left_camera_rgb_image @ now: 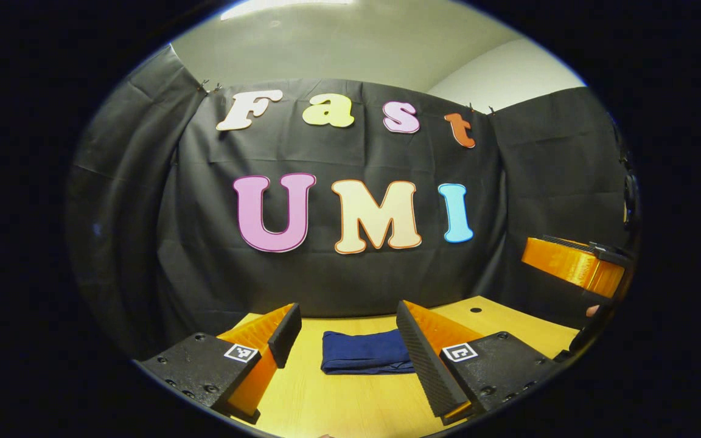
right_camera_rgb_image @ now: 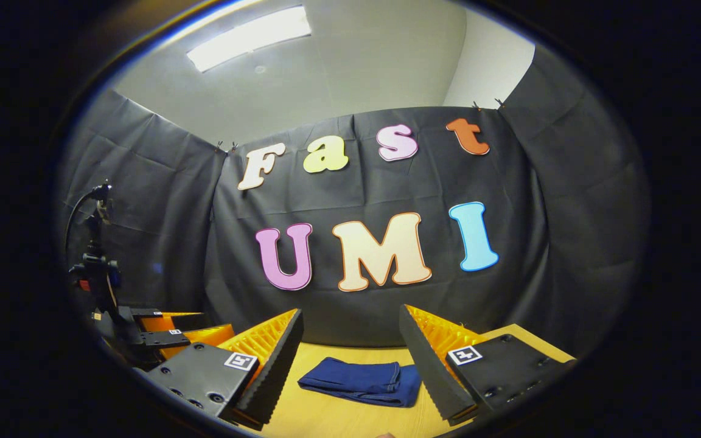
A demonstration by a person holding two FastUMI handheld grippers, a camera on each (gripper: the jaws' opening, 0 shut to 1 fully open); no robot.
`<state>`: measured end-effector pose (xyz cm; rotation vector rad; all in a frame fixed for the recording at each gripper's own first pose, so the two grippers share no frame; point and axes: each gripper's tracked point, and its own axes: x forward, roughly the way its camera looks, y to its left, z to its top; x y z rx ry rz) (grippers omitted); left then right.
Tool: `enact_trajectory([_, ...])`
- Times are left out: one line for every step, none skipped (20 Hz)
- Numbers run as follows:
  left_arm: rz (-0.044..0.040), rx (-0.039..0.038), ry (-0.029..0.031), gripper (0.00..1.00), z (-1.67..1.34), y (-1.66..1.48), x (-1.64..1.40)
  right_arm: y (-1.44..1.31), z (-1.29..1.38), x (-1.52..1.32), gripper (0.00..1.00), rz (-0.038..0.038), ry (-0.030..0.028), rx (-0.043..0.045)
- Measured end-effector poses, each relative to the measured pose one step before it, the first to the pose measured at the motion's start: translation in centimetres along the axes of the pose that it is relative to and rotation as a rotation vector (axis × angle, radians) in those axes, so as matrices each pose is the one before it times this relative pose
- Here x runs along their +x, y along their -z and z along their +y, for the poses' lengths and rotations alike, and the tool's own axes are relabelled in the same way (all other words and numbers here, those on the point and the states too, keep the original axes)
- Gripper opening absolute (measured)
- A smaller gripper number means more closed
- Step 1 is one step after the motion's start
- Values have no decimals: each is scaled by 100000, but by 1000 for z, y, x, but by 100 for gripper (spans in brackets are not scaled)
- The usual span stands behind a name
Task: Grasp the waist and the cuffs of the jeans and fold them to make the two legs overlap; first hold the waist and fold one-third of the jeans toward the cuffs, then hold the cuffs and fold the remaining one-third in the same direction to finish folding.
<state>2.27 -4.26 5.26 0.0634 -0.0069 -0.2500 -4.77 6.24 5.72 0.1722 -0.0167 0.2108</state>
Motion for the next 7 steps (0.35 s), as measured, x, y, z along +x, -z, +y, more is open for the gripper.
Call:
enact_trajectory([-719,256,808,94,-98,-188,79,121,99,21,97,-88,374,311])
enact_trajectory([247,275,660,94,-122,94,20,-12,27,112,97,-118,388,234])
enact_trajectory([373,325,148,94,84,90,86,-1,-137,23,97,39,409,95])
enact_trajectory([150,72,360,94,-18,99,-19,-49,-71,90,97,-17,309,113])
enact_trajectory([-278,-208,344,94,-51,-99,14,-11,37,-39,97,-75,286,116])
enact_trajectory([135,-189,62,94,18,56,146,-79,10,28,97,-332,167,-112])
enact_trajectory([232,-128,-344,94,194,59,3,70,-10,13,97,62,282,-462])
